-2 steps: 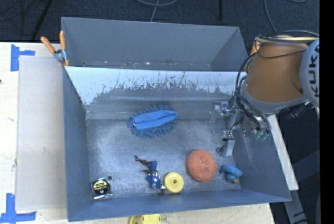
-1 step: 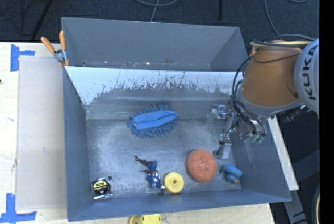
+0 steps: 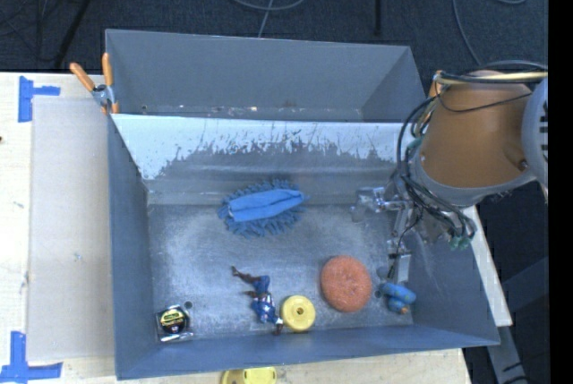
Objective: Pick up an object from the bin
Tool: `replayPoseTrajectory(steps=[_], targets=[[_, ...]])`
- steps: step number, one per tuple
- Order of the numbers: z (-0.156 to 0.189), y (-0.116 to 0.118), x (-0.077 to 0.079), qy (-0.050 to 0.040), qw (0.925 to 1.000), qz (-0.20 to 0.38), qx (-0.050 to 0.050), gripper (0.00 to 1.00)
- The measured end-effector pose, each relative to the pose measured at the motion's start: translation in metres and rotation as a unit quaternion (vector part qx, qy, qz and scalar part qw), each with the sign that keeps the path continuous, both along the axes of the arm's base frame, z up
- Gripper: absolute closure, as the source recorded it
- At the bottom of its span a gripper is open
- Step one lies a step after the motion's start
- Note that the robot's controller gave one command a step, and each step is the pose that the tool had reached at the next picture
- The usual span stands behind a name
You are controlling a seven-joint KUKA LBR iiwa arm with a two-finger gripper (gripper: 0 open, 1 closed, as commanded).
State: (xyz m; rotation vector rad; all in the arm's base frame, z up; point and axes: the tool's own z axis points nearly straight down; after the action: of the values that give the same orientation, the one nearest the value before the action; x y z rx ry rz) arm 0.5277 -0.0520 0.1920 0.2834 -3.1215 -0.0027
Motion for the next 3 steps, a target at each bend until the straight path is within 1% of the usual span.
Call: replayPoseTrajectory(steps=[1,2,3], targets=[[-0.013,0.001,-0.007,-0.0058,0.9982,0.060,0.000,0.00],[-0.040,0.005,-0.012,-0.0020,0.9992,-0.041,0.000,0.00],[-0.055,0.011,-0.019,-0.0011,0.9997,-0.024,0.000,0.00]])
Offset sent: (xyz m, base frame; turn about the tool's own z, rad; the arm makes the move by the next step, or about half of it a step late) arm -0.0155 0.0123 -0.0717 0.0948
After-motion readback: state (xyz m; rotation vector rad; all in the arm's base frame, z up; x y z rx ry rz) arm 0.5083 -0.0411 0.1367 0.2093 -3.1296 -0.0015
